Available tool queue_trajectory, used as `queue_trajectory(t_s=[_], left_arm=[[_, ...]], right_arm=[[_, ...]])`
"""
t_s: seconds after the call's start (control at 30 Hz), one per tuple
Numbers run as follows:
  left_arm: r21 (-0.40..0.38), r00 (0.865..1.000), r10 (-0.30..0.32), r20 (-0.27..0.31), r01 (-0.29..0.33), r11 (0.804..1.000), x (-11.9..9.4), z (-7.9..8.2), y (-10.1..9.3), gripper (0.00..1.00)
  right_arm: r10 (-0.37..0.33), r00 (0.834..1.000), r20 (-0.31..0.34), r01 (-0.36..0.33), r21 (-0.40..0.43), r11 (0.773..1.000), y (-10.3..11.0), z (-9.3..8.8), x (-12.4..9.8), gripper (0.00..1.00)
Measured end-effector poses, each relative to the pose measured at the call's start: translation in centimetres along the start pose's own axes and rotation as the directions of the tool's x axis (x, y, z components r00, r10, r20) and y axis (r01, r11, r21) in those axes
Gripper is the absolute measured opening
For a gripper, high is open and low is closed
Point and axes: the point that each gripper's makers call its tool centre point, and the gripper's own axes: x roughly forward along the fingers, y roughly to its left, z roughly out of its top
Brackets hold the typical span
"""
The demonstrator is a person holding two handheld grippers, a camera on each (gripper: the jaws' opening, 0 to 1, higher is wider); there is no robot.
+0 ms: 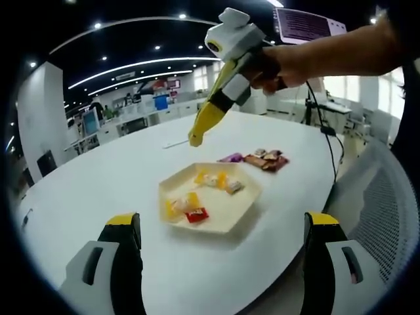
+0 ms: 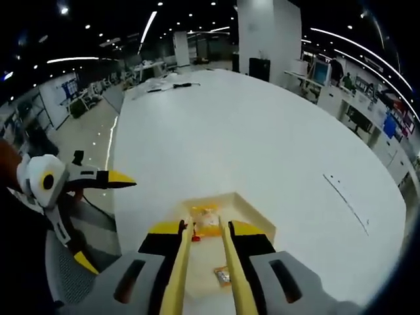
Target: Place the target food into the container with the food tongs after gripping and lifting it, then release it inside without dropping or visibly crushing the food.
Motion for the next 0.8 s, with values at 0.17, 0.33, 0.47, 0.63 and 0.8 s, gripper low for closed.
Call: queue_trajectory(t_s=[0.17,0.33,0.47,0.63,0.8], left_arm=[[0.004,1.0,0.0,-0.005,0.0,1.0,0.0,-0.1,0.0,1.0],[0.0,1.0,0.003,-0.005,-0.003,1.0,0.0,-0.1,0.1,1.0],[0.001,1.0,0.002,-0.006,-0.002,1.0,0.0,-0.1,0.1,1.0],[0.0,1.0,0.001,-0.011,-0.001,1.0,0.1,-0.2,0.0,1.0],[0.005,1.0,0.004,-0.014,-0.004,1.0,0.1,-0.3,0.1,1.0]], right_arm=[[0.001,1.0,-0.001,-0.001,-0.001,1.0,0.0,-0.3,-0.1,0.26],[-0.001,1.0,-0.003,0.001,0.005,1.0,-0.5,-1.1,-0.6,0.26],[-0.007,1.0,0.006,0.007,-0.028,1.0,-1.1,-1.6,-1.2,0.26],[-0.02,1.0,-0.017,0.019,-0.043,0.999,-2.3,-2.7,-2.5,0.26],[-0.04,0.999,-0.024,0.039,-0.048,0.998,-3.8,-3.7,-4.4,0.26]])
